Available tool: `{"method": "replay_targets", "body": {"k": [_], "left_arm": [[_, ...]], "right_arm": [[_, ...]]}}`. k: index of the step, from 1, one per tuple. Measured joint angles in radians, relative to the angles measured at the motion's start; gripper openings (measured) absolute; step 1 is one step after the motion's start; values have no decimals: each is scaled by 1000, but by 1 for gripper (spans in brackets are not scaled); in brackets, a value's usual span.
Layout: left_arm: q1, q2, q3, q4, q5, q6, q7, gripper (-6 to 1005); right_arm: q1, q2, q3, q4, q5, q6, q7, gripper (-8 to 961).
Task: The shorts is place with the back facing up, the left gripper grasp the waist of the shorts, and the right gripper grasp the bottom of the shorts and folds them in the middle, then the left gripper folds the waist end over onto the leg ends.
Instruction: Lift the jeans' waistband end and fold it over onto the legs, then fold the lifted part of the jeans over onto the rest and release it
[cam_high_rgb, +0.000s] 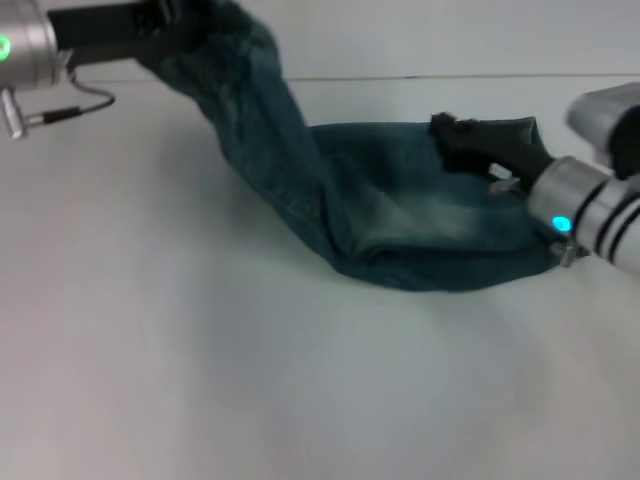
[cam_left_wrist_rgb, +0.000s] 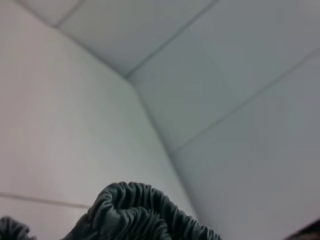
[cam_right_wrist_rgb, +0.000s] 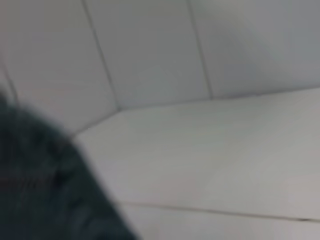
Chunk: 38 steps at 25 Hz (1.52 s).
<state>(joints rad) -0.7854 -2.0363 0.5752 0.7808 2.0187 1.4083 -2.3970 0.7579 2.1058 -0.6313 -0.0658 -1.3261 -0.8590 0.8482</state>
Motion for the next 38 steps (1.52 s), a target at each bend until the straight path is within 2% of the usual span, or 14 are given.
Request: {"method": "replay_targets", "body": {"k": [4, 10, 16, 23, 26, 32, 35, 38], "left_arm": [[-48, -1, 0, 4, -27, 26, 0, 70], [-87, -3, 3, 5, -34, 44, -1, 70], [-90, -1, 13, 5, -35, 36, 0, 70], [-74, -1, 14, 1, -35, 25, 1, 70], [-62, -4, 14, 1, -35, 23, 2, 70], [-41, -17, 15, -7, -34, 5, 18, 69], [-35, -30, 17, -13, -34, -4, 42, 69], [-37, -47, 25, -37, -34, -9, 79, 69]], "right_arm": [[71, 6, 1, 79, 1, 35, -66, 68], [196, 13, -3, 204, -22, 66, -88, -2], [288, 15, 45, 285, -125, 79, -45, 2], [361, 16, 241, 327, -365, 140, -15, 23], [353, 15, 302, 329, -443, 180, -5, 31], [248, 4, 355, 268, -471, 230, -5, 49], [175, -2, 398, 194, -464, 202, -4, 58], [90, -6, 511, 118, -463, 110, -4, 67]]}}
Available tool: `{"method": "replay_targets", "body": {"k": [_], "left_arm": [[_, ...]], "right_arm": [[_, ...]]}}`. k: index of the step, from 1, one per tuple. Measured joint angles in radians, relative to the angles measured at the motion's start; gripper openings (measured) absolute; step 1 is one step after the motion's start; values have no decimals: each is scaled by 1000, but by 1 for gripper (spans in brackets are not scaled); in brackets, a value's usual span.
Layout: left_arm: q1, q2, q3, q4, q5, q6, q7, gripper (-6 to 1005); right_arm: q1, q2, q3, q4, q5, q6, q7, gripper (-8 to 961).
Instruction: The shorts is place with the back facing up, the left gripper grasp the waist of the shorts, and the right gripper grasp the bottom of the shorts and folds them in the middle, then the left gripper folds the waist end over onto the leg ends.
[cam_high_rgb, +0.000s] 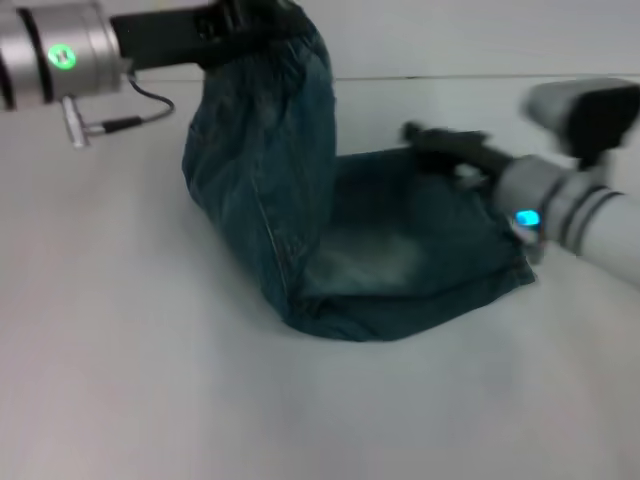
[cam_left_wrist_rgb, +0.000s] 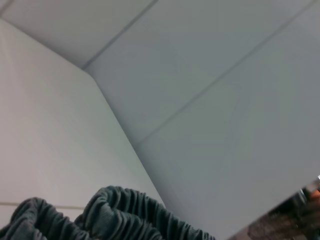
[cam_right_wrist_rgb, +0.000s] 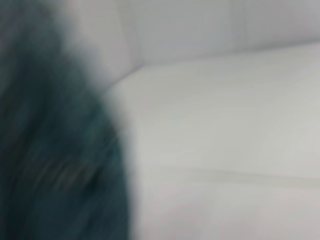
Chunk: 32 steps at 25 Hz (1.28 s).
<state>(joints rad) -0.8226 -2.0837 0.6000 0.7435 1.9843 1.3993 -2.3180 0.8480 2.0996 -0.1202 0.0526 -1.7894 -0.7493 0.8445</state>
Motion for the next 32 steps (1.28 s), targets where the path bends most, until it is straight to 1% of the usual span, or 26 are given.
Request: {"method": "replay_targets", "body": {"k": [4, 7, 8, 10, 13, 17, 18, 19, 22, 25, 26, 29, 31, 32], "left_arm": [[-22, -46, 23, -53, 0, -31, 93, 69], [-52, -75, 64, -116, -3, -115, 142, 69], [-63, -80, 74, -145, -10, -144, 156, 69], [-97, -84, 101, -226, -32, -208, 197, 69], [-146, -85, 132, -323, -60, -273, 249, 69], [-171, -90, 160, -359, -74, -297, 278, 69], [-168, -90, 161, -359, -84, -294, 282, 100], [-164, -89, 161, -358, -94, -293, 286, 131], [-117, -86, 159, -348, -186, -247, 354, 225], [-57, -82, 155, -326, -259, -169, 428, 458], [-21, -81, 156, -298, -273, -133, 445, 521], [69, -77, 162, -212, -274, -57, 462, 709], [145, -64, 169, -153, -262, 8, 485, 772], [178, -56, 172, -131, -255, 35, 496, 803]], "right_arm": [[-106, -6, 185, -98, 24, -208, -8, 78], [-155, -11, 243, -145, 105, -331, -6, 87], [-170, -13, 252, -155, 144, -363, 0, 90], [-196, -17, 257, -163, 210, -420, 16, 96], [-213, -19, 255, -163, 232, -461, 34, 105], [-216, -15, 240, -156, 222, -466, 38, 117], [-216, -14, 230, -153, 220, -467, 42, 120], [-216, -13, 217, -153, 219, -467, 50, 123], [-215, -12, 152, -154, 219, -473, 92, 132], [-212, -16, 39, -185, 218, -509, 175, 140], [-212, -18, -1, -206, 218, -531, 217, 143], [-224, -20, -162, -319, 207, -600, 396, 152], [-244, -28, -296, -428, 168, -652, 540, 158], [-255, -35, -352, -482, 137, -685, 604, 205]]}}
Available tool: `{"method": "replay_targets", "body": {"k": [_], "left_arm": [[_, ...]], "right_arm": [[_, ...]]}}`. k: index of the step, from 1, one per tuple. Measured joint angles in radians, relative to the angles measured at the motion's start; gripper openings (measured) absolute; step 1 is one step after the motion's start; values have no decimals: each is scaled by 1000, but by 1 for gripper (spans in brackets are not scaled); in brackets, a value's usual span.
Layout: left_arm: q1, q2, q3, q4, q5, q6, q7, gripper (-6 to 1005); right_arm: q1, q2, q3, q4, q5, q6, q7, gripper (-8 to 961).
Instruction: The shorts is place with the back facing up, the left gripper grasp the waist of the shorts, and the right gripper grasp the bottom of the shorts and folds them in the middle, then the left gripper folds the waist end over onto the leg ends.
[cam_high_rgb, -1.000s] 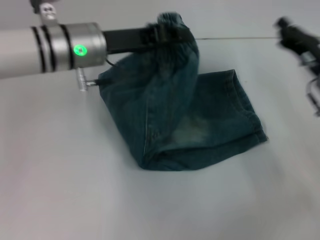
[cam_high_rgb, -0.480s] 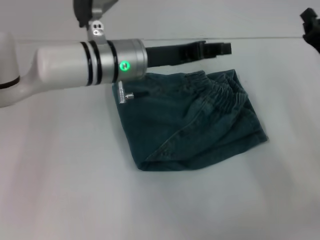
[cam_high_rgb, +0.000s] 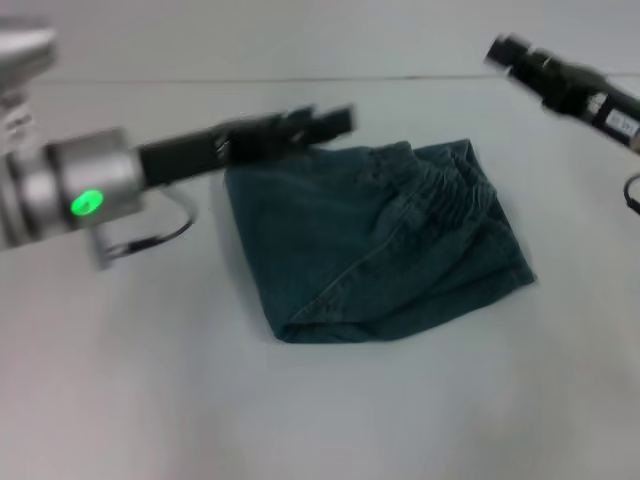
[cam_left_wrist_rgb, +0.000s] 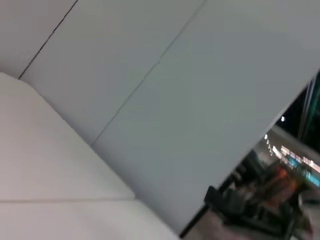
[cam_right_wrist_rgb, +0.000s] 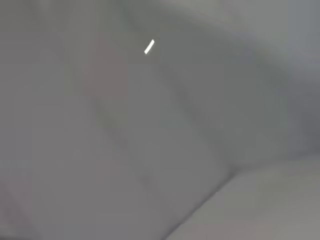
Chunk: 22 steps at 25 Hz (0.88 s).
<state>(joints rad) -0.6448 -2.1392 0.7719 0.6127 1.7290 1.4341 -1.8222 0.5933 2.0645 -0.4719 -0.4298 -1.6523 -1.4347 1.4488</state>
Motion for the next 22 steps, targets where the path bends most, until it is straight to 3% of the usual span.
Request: {"method": "replay_targets", "body": {"k": [2, 3, 8, 14, 22], "left_arm": [[31, 11, 0, 23, 13, 34, 9, 866], [97, 32, -9, 81, 52, 104, 19, 897], [195, 42, -55, 187, 157, 188, 21, 913], [220, 43, -132, 209, 279, 271, 2, 933], [213, 46, -137, 211, 315, 275, 2, 933]], "right_arm": [[-22, -12, -88, -97, -63, -66, 102, 300], [-34, -18, -120, -148, -99, -105, 135, 348], [-85, -26, -163, -303, -283, -262, 198, 540], [-141, -33, -149, -330, -344, -271, 191, 679], [-152, -32, -153, -328, -384, -215, 194, 794]]}}
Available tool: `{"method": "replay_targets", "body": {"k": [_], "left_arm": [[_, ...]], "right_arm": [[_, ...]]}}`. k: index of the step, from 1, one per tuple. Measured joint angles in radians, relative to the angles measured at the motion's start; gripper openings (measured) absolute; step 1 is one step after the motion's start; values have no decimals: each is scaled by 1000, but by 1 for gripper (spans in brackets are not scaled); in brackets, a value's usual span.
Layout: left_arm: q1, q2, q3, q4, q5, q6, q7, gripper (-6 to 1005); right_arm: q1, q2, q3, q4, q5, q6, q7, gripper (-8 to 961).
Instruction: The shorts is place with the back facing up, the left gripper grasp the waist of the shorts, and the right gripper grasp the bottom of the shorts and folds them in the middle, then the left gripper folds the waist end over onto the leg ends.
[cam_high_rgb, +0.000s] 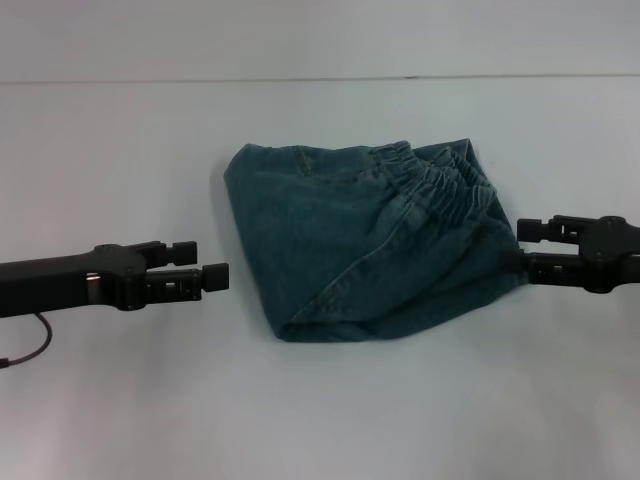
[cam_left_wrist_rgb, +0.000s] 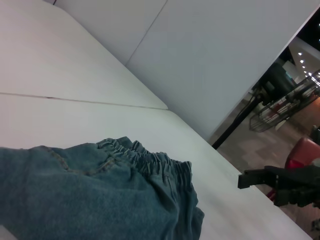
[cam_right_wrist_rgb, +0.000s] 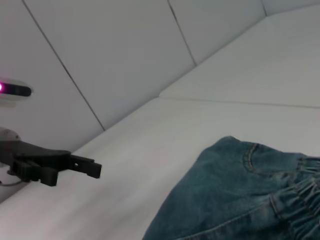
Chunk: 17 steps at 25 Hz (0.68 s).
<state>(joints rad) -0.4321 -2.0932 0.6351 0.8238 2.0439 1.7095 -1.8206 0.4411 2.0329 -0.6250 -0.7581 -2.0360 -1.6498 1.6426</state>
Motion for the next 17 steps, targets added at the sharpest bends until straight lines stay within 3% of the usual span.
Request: {"method": "replay_targets", "body": {"k": [17], "left_arm": [[-23, -1, 8, -9, 3, -18, -2, 933]], "right_arm": [[4, 12, -7, 4, -15, 63, -1, 790]]}}
